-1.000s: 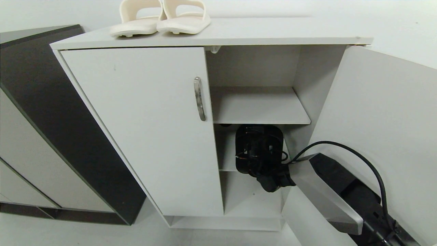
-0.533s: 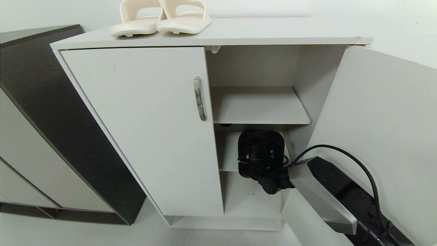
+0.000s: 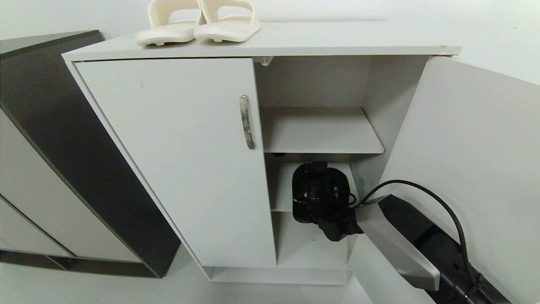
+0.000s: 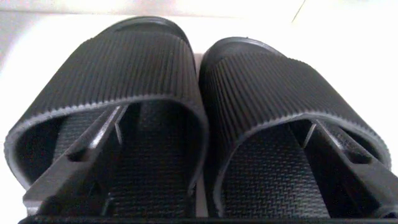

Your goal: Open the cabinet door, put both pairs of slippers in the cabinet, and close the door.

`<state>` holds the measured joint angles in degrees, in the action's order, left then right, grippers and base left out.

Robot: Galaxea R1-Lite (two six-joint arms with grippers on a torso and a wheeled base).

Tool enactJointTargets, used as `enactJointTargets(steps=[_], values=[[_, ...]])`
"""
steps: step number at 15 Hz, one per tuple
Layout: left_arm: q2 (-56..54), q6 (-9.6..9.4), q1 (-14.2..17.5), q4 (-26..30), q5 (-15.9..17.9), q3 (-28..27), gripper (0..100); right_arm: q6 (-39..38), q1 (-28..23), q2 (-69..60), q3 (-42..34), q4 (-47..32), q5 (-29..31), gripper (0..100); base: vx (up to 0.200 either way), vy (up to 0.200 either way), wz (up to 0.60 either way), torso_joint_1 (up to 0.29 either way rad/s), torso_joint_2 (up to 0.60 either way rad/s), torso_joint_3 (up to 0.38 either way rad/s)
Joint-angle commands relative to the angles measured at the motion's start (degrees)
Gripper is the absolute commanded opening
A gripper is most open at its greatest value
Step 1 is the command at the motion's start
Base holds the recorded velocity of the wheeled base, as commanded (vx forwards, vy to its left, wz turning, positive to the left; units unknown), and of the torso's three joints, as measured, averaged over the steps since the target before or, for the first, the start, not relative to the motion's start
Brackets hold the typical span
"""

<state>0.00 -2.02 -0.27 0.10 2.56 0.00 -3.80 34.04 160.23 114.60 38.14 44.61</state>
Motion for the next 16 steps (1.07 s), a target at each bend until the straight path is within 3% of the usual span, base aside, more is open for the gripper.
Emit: enactJointTargets(steps=[1, 9, 13, 16], values=[[0.1, 0.00, 0.0, 0.0, 0.0, 0.0, 0, -0.1, 0.6, -3.0, -2.9, 1.4, 0.0, 100, 0.000, 0.000, 0.00, 0.000, 0.00, 0.000], [0.1, 0.27, 0.0, 0.0, 0.1, 0.0, 0, 0.0, 5.8, -22.0, -44.6, 23.8, 0.4, 100, 0.000, 0.000, 0.00, 0.000, 0.00, 0.000], [0.1, 0.44, 0.0, 0.0, 0.1, 0.0, 0, 0.0, 7.9, -25.5, -57.7, 34.7, 0.2, 100, 0.000, 0.000, 0.00, 0.000, 0.00, 0.000], [0.1, 0.53, 0.0, 0.0, 0.2, 0.0, 0, 0.1, 8.4, -25.3, -59.2, 36.1, 0.2, 100, 0.000, 0.000, 0.00, 0.000, 0.00, 0.000]])
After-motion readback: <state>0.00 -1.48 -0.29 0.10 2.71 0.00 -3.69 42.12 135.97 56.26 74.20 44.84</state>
